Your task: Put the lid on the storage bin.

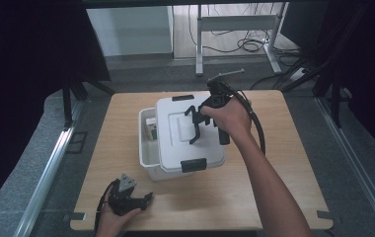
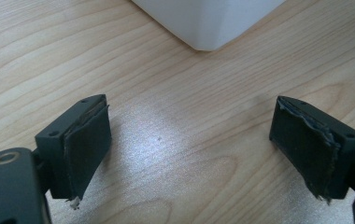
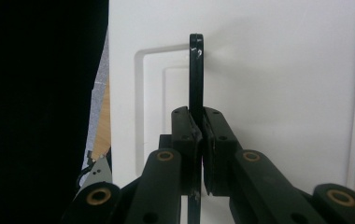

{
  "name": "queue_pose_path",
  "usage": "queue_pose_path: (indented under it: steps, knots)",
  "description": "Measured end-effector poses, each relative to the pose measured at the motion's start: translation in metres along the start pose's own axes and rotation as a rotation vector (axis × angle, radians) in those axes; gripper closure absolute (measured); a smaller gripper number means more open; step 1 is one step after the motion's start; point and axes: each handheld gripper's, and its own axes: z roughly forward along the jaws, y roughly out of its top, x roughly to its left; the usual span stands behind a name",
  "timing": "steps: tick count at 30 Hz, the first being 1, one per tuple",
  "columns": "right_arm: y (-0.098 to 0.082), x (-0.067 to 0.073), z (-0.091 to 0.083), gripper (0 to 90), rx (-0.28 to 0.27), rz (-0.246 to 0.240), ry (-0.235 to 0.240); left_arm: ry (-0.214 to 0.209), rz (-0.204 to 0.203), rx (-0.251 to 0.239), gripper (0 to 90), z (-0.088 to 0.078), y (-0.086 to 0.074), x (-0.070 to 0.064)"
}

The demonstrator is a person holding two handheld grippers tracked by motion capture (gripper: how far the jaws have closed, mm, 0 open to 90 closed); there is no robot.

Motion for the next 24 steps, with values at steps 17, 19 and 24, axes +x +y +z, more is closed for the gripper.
queue_pose_path:
  steps: [17, 19, 24]
  knots:
    - [0.008, 0.019, 0.025, 84.5, 0.037, -0.02, 0.009, 0.0, 0.0, 0.0, 12.6, 0.0, 0.0, 0.0]
    - [0.009, 0.021, 0.027, 84.5, 0.039, -0.016, 0.006, 0.0, 0.0, 0.0, 12.6, 0.0, 0.0, 0.0]
    - [0.013, 0.024, 0.032, 84.5, 0.045, -0.012, 0.003, 0.001, 0.0, 0.0, 12.5, 0.0, 0.0, 0.0]
